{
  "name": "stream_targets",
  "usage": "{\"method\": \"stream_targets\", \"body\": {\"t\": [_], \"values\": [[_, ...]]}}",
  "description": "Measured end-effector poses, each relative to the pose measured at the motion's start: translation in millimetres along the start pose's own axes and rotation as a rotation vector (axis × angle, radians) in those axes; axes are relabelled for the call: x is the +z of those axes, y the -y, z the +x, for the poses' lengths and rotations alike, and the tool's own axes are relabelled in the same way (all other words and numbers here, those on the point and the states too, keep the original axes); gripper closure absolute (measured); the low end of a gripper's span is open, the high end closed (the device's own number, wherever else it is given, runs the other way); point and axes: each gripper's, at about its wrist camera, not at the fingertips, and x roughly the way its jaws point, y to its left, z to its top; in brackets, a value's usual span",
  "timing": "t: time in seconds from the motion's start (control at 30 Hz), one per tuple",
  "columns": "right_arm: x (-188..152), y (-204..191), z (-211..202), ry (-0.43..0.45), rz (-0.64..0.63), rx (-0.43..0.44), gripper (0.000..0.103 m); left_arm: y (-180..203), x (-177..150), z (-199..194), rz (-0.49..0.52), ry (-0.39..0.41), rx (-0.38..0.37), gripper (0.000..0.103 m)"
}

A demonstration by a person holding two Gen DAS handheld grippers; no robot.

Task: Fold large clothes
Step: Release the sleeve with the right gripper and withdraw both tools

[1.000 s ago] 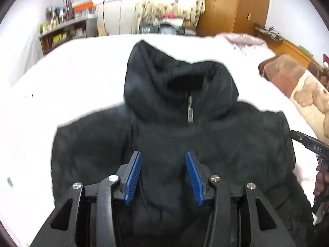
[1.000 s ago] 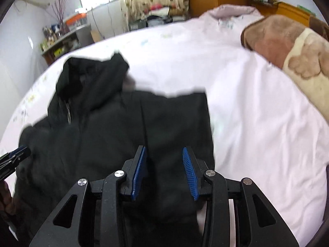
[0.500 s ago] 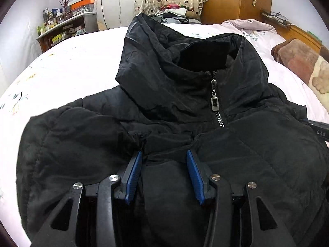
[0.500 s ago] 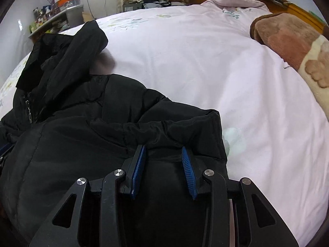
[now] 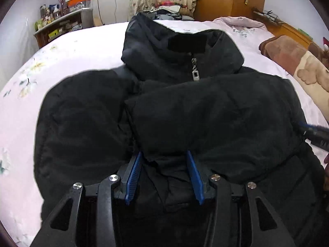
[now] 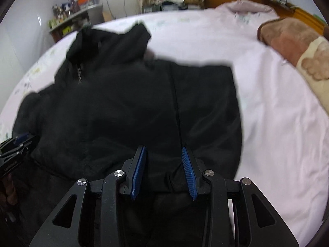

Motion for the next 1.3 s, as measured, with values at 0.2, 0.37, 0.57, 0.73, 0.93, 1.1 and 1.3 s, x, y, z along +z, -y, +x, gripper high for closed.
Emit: {"method": "stream_targets", "body": {"t": [0.2, 0.37, 0.57, 0.73, 0.93, 1.1, 1.3], "values": [[4, -8, 11, -0.034, -0.016, -0.049, 0.067, 2, 12, -14, 0.019, -0.011, 0.002, 0.056], [14, 7, -38, 0.103, 0.013, -0.015, 0.067, -36, 33, -55, 0.054, 0.131, 0.069, 0.056], [17, 43, -4, -0.001, 0.091, -0.075, 0.067, -98, 27, -6, -0.095, 0.01, 0.138, 0.054], [13, 46, 2, -0.013, 0.115, -0.075, 0.066, -91, 25, -11, -0.082, 0.011, 0.161, 0.054], [9, 21, -61, 0.071, 0.095, -0.025, 0.066, -75, 17, -76, -0.112, 0.057, 0.113, 0.055], [-9, -15, -115, 0.128, 0.069, 0.046, 0.065, -57, 1, -147, -0.129, 0.096, 0.098, 0.054], [-39, -54, -175, 0.168, 0.03, 0.101, 0.065, -39, -25, -218, -0.122, 0.146, 0.072, 0.05]]}}
